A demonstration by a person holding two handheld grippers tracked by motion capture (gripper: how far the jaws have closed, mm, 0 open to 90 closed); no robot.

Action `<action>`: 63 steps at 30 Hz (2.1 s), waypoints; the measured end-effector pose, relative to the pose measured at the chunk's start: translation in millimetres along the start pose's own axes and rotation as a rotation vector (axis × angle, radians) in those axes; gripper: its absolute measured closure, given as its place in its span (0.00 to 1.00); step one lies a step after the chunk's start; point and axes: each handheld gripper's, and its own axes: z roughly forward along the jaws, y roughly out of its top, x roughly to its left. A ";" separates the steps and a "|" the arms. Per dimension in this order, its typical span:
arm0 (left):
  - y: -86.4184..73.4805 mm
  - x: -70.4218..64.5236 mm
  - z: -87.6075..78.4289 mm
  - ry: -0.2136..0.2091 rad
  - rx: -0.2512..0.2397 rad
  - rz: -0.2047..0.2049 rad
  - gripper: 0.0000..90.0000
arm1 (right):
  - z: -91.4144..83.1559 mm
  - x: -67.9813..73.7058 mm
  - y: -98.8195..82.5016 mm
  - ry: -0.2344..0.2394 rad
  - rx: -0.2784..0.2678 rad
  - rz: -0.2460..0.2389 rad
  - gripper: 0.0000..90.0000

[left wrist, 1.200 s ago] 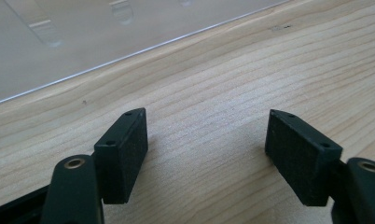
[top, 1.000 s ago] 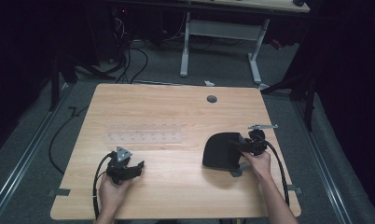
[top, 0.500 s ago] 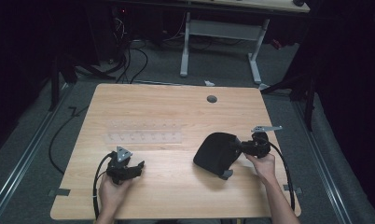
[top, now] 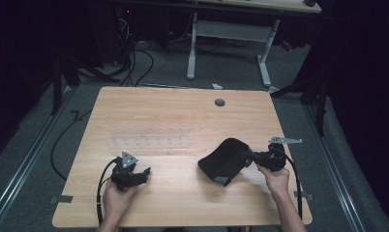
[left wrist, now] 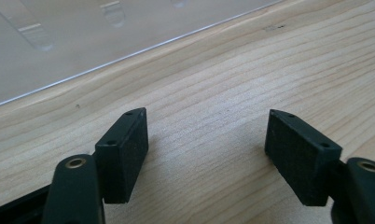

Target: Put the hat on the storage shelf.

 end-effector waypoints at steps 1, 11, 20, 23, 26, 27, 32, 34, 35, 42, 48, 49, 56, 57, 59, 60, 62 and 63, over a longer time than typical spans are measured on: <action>-0.1 -0.1 0.2 0.001 0.001 0.003 0.33 | -2.9 1.8 -0.3 -0.005 -0.002 0.003 0.96; -0.3 0.0 0.1 -0.018 0.012 0.017 0.33 | -18.3 22.7 -4.3 -0.029 -0.067 0.030 0.96; 5.7 -12.1 -11.1 -0.120 0.014 -0.010 0.34 | -21.1 43.9 -5.3 0.004 -0.094 0.048 0.96; 8.4 -17.0 -14.7 -0.156 0.019 -0.014 0.34 | -18.7 50.2 -6.3 0.019 -0.091 0.066 0.96; 10.9 -28.2 -22.2 -0.211 0.021 0.011 0.33 | -15.4 55.7 -7.7 0.031 -0.095 0.074 0.96; 11.8 -32.2 -24.9 -0.230 0.021 0.020 0.33 | -14.5 57.4 -8.2 0.034 -0.091 0.079 0.96; 16.7 -54.1 -36.6 -0.330 0.035 0.061 0.32 | -11.6 61.8 -8.9 0.039 -0.092 0.090 0.96; 18.3 -63.1 -40.8 -0.358 0.031 0.098 0.32 | -10.5 67.1 -9.1 0.038 -0.091 0.089 0.96; 19.2 -67.7 -42.4 -0.370 0.029 0.105 0.32 | -10.5 67.1 -9.1 0.038 -0.091 0.089 0.96; 18.3 -91.3 -47.7 -0.444 0.037 0.139 0.32 | -3.7 75.7 -11.5 0.059 -0.084 0.101 0.96; 14.1 -104.2 -48.6 -0.483 0.032 0.160 0.31 | 2.4 83.5 -7.8 0.073 -0.080 0.095 0.96; 13.7 -105.6 -48.6 -0.485 0.031 0.166 0.31 | 2.4 83.5 -7.8 0.073 -0.080 0.095 0.96; 13.0 -112.1 -50.2 -0.514 0.032 0.172 0.31 | 8.0 92.6 -2.3 0.084 -0.065 0.092 0.96; 12.5 -112.9 -50.8 -0.518 0.033 0.178 0.32 | 9.0 93.6 -1.7 0.083 -0.058 0.089 0.96; 11.4 -115.3 -51.7 -0.528 0.034 0.185 0.33 | 11.5 97.1 -0.5 0.081 -0.048 0.080 0.96; 10.6 -116.7 -52.0 -0.532 0.035 0.187 0.35 | 14.2 101.3 0.7 0.079 -0.037 0.072 0.96; 9.2 -118.8 -52.0 -0.539 0.038 0.195 0.36 | 15.5 103.5 1.2 0.079 -0.034 0.073 0.96; 8.7 -119.4 -52.1 -0.542 0.039 0.195 0.40 | 17.1 106.2 1.9 0.077 -0.034 0.065 0.96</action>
